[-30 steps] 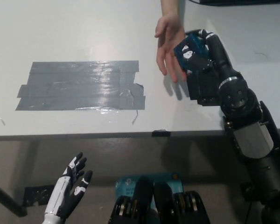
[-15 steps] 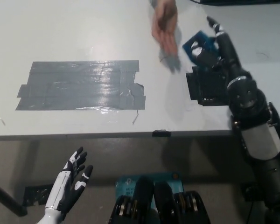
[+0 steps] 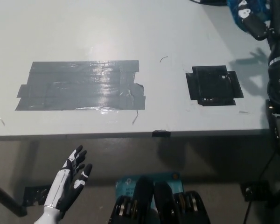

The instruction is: A person hands a rubik's cube to the robot and rhe robot picks it up with its right hand and places it on the black spot on the desk infron tof it

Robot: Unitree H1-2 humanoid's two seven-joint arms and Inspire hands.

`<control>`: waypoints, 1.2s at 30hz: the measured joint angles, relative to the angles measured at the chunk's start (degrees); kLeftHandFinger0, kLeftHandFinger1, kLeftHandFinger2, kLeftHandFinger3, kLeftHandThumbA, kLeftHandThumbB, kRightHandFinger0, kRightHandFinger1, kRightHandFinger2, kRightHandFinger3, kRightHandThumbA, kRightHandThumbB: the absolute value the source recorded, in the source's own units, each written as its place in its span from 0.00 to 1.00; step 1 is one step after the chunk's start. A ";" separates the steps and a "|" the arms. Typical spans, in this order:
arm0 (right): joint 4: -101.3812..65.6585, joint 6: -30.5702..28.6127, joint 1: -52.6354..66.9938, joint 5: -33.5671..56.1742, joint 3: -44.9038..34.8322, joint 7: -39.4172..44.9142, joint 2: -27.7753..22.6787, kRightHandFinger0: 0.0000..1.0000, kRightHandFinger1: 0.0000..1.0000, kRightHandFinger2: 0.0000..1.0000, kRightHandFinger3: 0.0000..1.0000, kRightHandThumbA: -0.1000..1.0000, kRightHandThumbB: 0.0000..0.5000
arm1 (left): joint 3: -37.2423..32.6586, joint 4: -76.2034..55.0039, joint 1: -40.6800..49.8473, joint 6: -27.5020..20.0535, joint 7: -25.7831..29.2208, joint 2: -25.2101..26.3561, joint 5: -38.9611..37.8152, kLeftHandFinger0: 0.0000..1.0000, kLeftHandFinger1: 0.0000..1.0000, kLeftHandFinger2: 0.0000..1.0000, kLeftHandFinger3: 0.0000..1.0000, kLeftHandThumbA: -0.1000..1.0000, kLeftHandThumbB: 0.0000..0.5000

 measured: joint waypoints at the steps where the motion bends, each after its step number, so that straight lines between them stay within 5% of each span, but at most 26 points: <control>1: 1.01 -0.36 0.27 -0.33 0.47 -0.21 -0.20 0.39 0.58 0.99 0.96 0.00 0.31 | -0.01 0.00 0.00 0.00 0.00 0.02 0.00 0.97 1.00 1.00 1.00 0.81 0.12; 5: 7.99 -3.11 1.24 -1.93 3.84 -1.38 -0.39 0.00 0.45 0.92 0.91 0.00 0.38 | -0.05 0.00 0.00 -0.01 0.00 0.03 0.02 0.95 1.00 1.00 1.00 0.81 0.13; 10: 17.82 -6.32 1.75 -3.45 6.96 -2.77 -0.20 0.03 0.50 0.94 0.91 0.00 0.37 | -0.04 0.00 -0.01 0.01 0.00 0.06 0.04 0.95 1.00 1.00 1.00 0.80 0.11; 11: 19.73 -6.87 1.75 -3.79 7.61 -3.05 -0.16 0.08 0.50 0.87 0.86 0.00 0.37 | -0.04 0.00 -0.02 0.02 0.00 0.06 0.04 0.95 1.00 1.00 1.00 0.80 0.13; 12: 20.75 -7.34 1.75 -3.97 7.98 -3.24 -0.14 0.18 0.63 1.00 1.00 0.00 0.47 | -0.05 0.00 -0.06 0.02 -0.01 0.06 0.04 0.95 1.00 1.00 1.00 0.81 0.14; 13: 21.48 -7.73 1.75 -4.09 8.30 -3.35 -0.14 0.39 0.79 1.00 1.00 0.12 0.52 | -0.05 0.01 -0.12 0.02 -0.01 0.07 0.04 0.95 1.00 1.00 1.00 0.81 0.10; 14: 21.89 -7.91 1.75 -4.20 8.80 -3.35 -0.19 0.62 0.93 1.00 1.00 0.35 0.67 | -0.05 0.01 -0.21 0.02 -0.01 0.08 0.05 0.94 1.00 1.00 1.00 0.81 0.11; 15: 21.97 -7.95 1.75 -4.25 9.26 -3.26 -0.18 0.97 1.00 1.00 1.00 0.46 0.70 | -0.06 0.01 -0.32 0.02 -0.01 0.09 0.05 0.94 1.00 1.00 1.00 0.81 0.11; 16: 21.92 -7.94 1.75 -4.26 9.54 -3.08 -0.18 1.00 1.00 1.00 1.00 0.60 0.77 | -0.07 0.01 -0.41 0.02 -0.01 0.09 0.06 0.94 1.00 1.00 1.00 0.80 0.09; 19: 20.11 -7.07 1.75 -4.89 11.32 -1.61 -0.53 1.00 1.00 1.00 1.00 0.73 0.78 | -0.07 0.01 -0.61 0.03 -0.01 0.10 0.06 0.94 1.00 1.00 1.00 0.80 0.09; 26: 11.87 -3.52 1.80 -8.32 13.04 -1.38 -1.09 1.00 1.00 1.00 1.00 0.81 0.75 | -0.06 0.01 -0.74 0.29 -0.13 0.26 0.03 0.95 1.00 1.00 1.00 0.80 0.11; 27: 11.30 -3.42 1.83 -8.51 12.96 -1.47 -1.13 1.00 1.00 1.00 1.00 0.94 0.73 | -0.06 0.01 -0.74 0.34 -0.14 0.28 0.02 0.95 1.00 1.00 1.00 0.80 0.10; 28: 9.75 -3.24 1.92 -8.99 12.73 -1.72 -1.29 1.00 1.00 1.00 1.00 0.87 0.76 | -0.06 0.00 -0.76 0.40 -0.14 0.29 0.02 0.95 1.00 1.00 1.00 0.80 0.10; 36: -6.18 0.02 2.57 -12.01 9.95 -2.77 -3.06 1.00 1.00 1.00 1.00 0.92 0.73 | -0.07 0.01 -0.98 0.91 -0.13 0.30 0.03 0.95 1.00 1.00 1.00 0.81 0.11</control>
